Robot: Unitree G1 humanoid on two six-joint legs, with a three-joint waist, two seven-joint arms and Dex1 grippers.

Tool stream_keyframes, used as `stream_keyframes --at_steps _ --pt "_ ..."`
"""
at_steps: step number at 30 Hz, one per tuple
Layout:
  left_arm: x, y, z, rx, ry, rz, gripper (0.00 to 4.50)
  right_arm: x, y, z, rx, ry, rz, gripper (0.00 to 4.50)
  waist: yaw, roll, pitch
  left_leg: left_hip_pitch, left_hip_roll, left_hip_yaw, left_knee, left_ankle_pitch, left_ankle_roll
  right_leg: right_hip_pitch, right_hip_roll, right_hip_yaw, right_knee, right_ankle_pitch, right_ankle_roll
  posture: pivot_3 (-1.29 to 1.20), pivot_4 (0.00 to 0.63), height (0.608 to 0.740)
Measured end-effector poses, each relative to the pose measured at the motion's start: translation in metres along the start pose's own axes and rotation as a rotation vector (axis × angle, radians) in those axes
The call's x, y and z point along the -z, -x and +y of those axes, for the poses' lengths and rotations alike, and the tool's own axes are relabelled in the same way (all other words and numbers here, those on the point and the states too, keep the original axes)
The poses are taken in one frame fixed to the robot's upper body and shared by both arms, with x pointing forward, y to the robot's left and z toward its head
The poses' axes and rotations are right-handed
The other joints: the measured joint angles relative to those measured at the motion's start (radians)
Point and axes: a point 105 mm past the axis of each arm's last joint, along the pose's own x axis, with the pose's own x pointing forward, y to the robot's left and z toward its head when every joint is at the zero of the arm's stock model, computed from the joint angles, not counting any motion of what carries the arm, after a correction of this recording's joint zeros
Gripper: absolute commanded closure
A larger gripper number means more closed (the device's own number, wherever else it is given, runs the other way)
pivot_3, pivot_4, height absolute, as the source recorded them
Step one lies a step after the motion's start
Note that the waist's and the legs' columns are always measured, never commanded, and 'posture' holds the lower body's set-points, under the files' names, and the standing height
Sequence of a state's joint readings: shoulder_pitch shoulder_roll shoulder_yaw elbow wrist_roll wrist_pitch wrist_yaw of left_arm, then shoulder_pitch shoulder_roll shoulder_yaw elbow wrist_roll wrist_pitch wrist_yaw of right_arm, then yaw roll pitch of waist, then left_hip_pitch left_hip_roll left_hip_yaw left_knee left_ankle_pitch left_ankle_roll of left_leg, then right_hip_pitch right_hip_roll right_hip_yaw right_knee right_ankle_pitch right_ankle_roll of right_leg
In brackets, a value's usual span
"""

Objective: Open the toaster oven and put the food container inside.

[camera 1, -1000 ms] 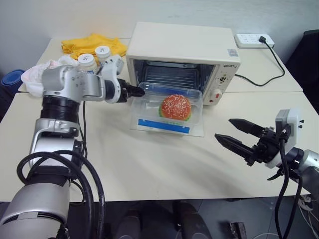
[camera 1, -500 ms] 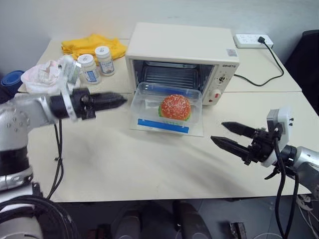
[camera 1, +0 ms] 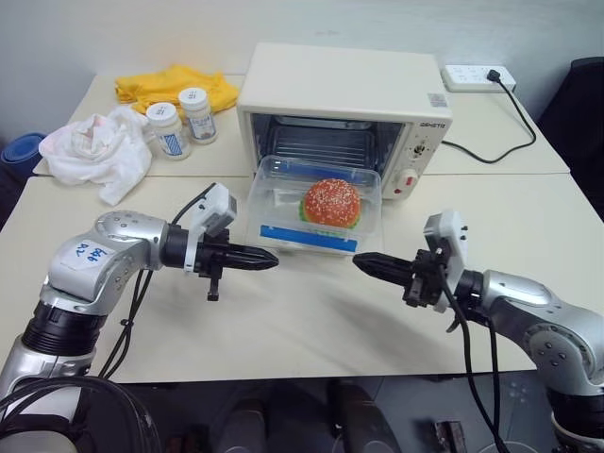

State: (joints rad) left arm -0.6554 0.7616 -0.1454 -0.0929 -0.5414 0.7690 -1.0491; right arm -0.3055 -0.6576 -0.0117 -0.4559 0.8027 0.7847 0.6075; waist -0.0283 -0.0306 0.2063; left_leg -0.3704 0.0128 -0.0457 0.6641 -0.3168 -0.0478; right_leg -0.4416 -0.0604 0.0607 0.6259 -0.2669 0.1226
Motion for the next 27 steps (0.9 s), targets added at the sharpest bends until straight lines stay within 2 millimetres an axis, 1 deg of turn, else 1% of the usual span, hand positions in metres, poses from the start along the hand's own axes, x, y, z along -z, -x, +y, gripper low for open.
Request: stream_keyframes --at_steps 1,3,6,10,13,14,15,16,19,22,25,27 --pt "-0.001 -0.007 0.008 -0.029 0.004 -0.007 4.5 0.002 -0.008 -0.007 0.024 0.018 0.017 4.45 0.001 0.0 0.0 0.0 0.0 0.0 0.001 0.0 0.0 0.0 0.0 0.0 0.0 0.0 0.0 0.0 0.15 0.74" --pt "0.0 -0.017 0.016 -0.068 0.006 -0.004 4.5 0.006 -0.02 -0.014 0.049 0.038 0.039 4.45 0.001 0.0 0.0 0.0 0.0 0.0 0.001 0.0 0.001 0.0 0.0 0.0 0.001 0.0 0.0 0.0 0.15 0.74" --pt "0.003 -0.025 0.03 -0.143 0.01 0.004 4.5 0.008 -0.031 -0.03 0.115 0.063 0.048 4.45 0.0 0.0 0.0 -0.002 0.0 0.0 0.0 0.0 0.001 -0.002 0.0 0.0 0.001 0.0 0.0 0.0 0.15 0.74" --pt "0.002 -0.038 0.047 -0.224 0.005 -0.013 4.5 -0.001 -0.047 -0.057 0.229 0.098 0.017 4.45 0.001 0.0 0.0 -0.002 0.0 0.0 0.001 0.0 0.001 -0.002 -0.001 0.0 0.001 0.001 0.001 0.0 0.15 0.74" --pt "-0.008 -0.048 0.058 -0.274 -0.003 -0.042 4.5 -0.008 -0.055 -0.077 0.306 0.128 0.002 4.45 0.001 0.0 0.0 -0.002 -0.001 0.001 0.001 0.0 0.001 -0.002 -0.001 0.0 0.001 0.001 0.001 0.0 0.15 0.74" --pt "-0.014 -0.052 0.063 -0.303 -0.011 -0.061 4.5 -0.011 -0.059 -0.084 0.332 0.133 -0.006 4.45 0.001 0.0 0.0 -0.002 -0.001 0.001 0.001 0.0 0.0 -0.002 -0.001 0.0 0.001 0.001 0.001 0.0 0.15 0.74" --pt "-0.018 -0.053 0.067 -0.324 -0.012 -0.072 4.5 -0.012 -0.06 -0.087 0.344 0.134 -0.012 4.45 0.001 0.0 0.0 -0.002 0.0 0.001 0.001 0.0 0.0 -0.002 -0.001 0.0 0.001 0.001 0.001 0.0 0.15 0.74" --pt "-0.023 -0.056 0.075 -0.37 -0.015 -0.087 4.5 -0.015 -0.064 -0.093 0.365 0.134 -0.023 4.45 0.001 0.0 0.0 -0.002 -0.001 0.001 0.001 0.0 0.0 -0.002 -0.001 0.0 0.001 0.001 0.001 0.0 0.15 0.74" --pt "-0.031 -0.06 0.092 -0.471 -0.022 -0.116 4.5 -0.022 -0.071 -0.102 0.389 0.148 -0.044 4.45 -0.001 0.0 0.0 -0.002 0.0 0.001 0.0 0.0 0.0 -0.003 -0.001 0.0 0.002 0.001 0.001 0.0 0.15 0.74" --pt "-0.033 -0.06 0.103 -0.534 -0.016 -0.129 4.5 -0.027 -0.073 -0.108 0.405 0.154 -0.056 4.45 -0.003 0.0 0.0 -0.002 0.0 0.001 -0.001 0.001 0.0 -0.003 -0.001 0.0 0.003 0.001 0.001 0.0 0.15 0.74" --pt "-0.033 -0.058 0.109 -0.569 -0.001 -0.143 4.5 -0.032 -0.073 -0.111 0.414 0.142 -0.083 4.45 -0.002 0.0 0.0 -0.002 0.0 0.002 -0.001 0.0 0.0 -0.003 -0.002 0.0 0.003 0.002 0.002 0.0 0.15 0.74" --pt "-0.033 -0.058 0.109 -0.563 0.004 -0.147 4.5 -0.034 -0.072 -0.111 0.41 0.138 -0.089 4.45 -0.002 0.0 0.0 -0.003 0.0 0.001 -0.001 0.0 0.0 -0.003 -0.002 0.0 0.003 0.002 0.002 0.0 0.15 0.74"
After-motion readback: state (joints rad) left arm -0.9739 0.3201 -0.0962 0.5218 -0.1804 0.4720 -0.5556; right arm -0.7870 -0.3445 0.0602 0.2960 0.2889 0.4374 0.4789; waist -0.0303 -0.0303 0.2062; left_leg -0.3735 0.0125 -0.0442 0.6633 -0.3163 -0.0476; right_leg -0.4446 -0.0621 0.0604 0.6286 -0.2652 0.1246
